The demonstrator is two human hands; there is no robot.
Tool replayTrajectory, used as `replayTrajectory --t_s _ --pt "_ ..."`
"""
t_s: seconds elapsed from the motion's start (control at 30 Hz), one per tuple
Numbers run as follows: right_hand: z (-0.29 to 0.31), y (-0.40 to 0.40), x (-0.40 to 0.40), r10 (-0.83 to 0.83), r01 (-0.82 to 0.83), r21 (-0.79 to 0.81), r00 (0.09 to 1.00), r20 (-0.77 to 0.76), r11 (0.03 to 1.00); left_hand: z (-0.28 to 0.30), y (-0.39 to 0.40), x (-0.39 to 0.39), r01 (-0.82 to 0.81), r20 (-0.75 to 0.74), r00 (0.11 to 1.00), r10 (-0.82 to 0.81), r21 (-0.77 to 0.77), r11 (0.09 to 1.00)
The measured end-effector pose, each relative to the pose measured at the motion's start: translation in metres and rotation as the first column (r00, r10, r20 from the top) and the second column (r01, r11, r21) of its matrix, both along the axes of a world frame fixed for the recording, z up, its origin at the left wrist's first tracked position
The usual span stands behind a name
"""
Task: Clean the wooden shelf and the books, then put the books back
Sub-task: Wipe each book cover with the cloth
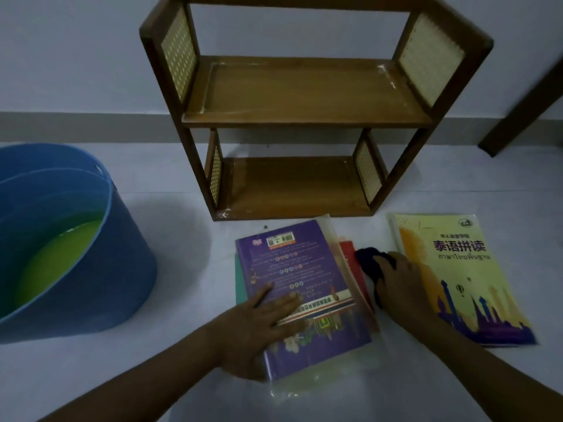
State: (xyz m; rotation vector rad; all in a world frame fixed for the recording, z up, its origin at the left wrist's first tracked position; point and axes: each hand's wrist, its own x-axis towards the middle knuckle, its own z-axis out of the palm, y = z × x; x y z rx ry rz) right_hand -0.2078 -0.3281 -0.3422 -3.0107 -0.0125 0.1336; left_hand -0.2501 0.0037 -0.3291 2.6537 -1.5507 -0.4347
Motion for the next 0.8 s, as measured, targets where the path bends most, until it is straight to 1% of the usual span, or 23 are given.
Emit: replayTrajectory --t_s 0.1,0.17,0.23,0.27,0.3,0.33,0.37,0.4,0.43,0.47,0.5,0.53,0.57,0.6,0.63,0.67,0.73,0.77,0.8 --pt "-0.013 -0.008 -0.010 0.028 -0.031 -0.057 0.998 -0.057 0.998 -0.003 -0.008 -0.003 0.013 0.066 0.998 -0.015 0.022 1.000" --pt "-0.012 -0.005 -0.011 0.020 -0.023 -0.025 0.994 -0.109 0.999 0.000 -0.007 -0.005 0.022 0.116 0.993 -0.026 0.038 0.999" --pt "-0.005 -0.007 -0.007 0.031 -0.030 0.014 0.993 -0.114 0.999 0.002 -0.005 -0.012 0.094 0.195 0.975 -0.107 0.075 0.993" --pt "0.001 -0.009 -0.006 0.033 -0.025 0.060 0.991 -0.132 0.998 0.001 -0.005 -0.017 0.130 0.241 0.960 -0.140 0.058 0.990" --pt "0.007 -0.011 -0.005 0.035 -0.013 0.154 0.990 -0.140 0.988 0.003 -0.005 -0.019 0.148 0.284 0.948 -0.143 0.003 0.989" --pt "0.017 -0.012 -0.008 0.046 -0.009 0.261 0.990 -0.134 0.965 0.009 -0.006 -0.021 0.133 0.300 0.949 -0.100 -0.091 0.987" --pt "0.026 -0.015 -0.011 0.059 -0.019 0.361 0.993 -0.102 0.932 0.021 -0.008 -0.018 0.092 0.291 0.956 -0.028 -0.209 0.974" --pt "0.037 -0.018 -0.016 0.060 -0.027 0.440 0.996 -0.063 0.898 0.037 -0.012 -0.014 0.034 0.250 0.967 0.055 -0.339 0.940" --pt "0.049 -0.018 -0.021 0.062 -0.029 0.504 0.997 -0.049 0.863 0.055 -0.015 -0.007 -0.038 0.173 0.976 0.133 -0.469 0.883" --pt "0.062 -0.020 -0.025 0.058 -0.003 0.552 0.995 -0.082 0.834 0.077 -0.018 0.001 -0.124 0.068 0.977 0.200 -0.583 0.803" --pt "0.076 -0.017 -0.029 0.064 0.047 0.591 0.984 -0.165 0.805 0.098 -0.019 0.008 -0.226 -0.057 0.965 0.254 -0.671 0.706" --pt "0.091 -0.013 -0.032 0.091 0.094 0.622 0.962 -0.258 0.778 0.121 -0.021 0.015 -0.319 -0.168 0.942 0.292 -0.722 0.614" --pt "0.100 -0.008 -0.031 0.114 0.123 0.696 0.952 -0.285 0.708 0.141 -0.021 0.022 -0.384 -0.234 0.916 0.325 -0.744 0.547" --pt "0.105 -0.004 -0.028 0.134 0.113 0.742 0.955 -0.265 0.661 0.158 -0.021 0.027 -0.413 -0.253 0.899 0.358 -0.761 0.500" --pt "0.114 0.002 -0.025 0.157 0.079 0.768 0.961 -0.228 0.636 0.172 -0.021 0.032 -0.422 -0.259 0.889 0.377 -0.784 0.457" --pt "0.123 0.008 -0.020 0.154 0.064 0.793 0.969 -0.195 0.605 0.182 -0.020 0.036 -0.447 -0.296 0.875 0.382 -0.798 0.404" --pt "0.137 0.017 -0.011 0.079 0.071 0.865 0.989 -0.126 0.497 0.192 -0.016 0.041 -0.523 -0.420 0.835 0.356 -0.805 0.278" --pt "0.142 0.020 -0.005 0.033 0.061 0.886 0.996 -0.086 0.459 0.190 -0.014 0.043 -0.557 -0.475 0.816 0.330 -0.798 0.229" --pt "0.143 0.021 -0.001 -0.010 0.049 0.895 0.999 -0.050 0.443 0.185 -0.012 0.044 -0.594 -0.527 0.793 0.306 -0.781 0.196"
